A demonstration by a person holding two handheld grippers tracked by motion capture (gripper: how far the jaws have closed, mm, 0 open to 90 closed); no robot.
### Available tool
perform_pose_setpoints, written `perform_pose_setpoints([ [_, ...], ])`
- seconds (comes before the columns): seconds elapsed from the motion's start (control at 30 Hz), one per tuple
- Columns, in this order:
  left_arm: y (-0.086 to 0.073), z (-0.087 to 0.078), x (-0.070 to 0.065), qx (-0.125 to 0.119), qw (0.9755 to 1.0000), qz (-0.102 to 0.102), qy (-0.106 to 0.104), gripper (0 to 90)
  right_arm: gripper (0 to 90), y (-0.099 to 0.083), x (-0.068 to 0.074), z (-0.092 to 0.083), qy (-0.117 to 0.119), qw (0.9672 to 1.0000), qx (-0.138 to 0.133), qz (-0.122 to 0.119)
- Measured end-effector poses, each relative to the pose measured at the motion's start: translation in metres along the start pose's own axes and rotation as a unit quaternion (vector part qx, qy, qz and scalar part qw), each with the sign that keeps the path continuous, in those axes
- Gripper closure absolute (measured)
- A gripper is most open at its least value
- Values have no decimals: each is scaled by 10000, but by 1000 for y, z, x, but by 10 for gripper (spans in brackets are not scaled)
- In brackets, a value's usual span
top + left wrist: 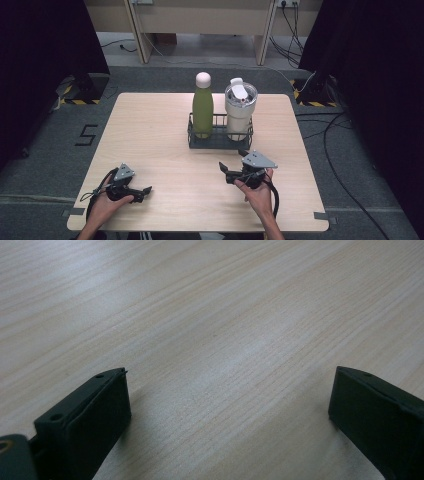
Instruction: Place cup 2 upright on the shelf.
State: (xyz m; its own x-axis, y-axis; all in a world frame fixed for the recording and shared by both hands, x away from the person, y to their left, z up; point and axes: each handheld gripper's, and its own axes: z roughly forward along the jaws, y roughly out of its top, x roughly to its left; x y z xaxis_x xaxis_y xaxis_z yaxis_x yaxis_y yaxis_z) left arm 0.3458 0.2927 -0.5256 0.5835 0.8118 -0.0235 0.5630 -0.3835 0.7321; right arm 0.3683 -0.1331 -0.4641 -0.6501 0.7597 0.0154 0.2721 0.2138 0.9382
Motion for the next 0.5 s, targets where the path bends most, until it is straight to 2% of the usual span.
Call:
perform_pose_setpoints([
  [0.5, 0, 0, 0, 1, 10000, 0, 1, 24, 151, -13, -5, -7, -59, 9998, 174, 87],
])
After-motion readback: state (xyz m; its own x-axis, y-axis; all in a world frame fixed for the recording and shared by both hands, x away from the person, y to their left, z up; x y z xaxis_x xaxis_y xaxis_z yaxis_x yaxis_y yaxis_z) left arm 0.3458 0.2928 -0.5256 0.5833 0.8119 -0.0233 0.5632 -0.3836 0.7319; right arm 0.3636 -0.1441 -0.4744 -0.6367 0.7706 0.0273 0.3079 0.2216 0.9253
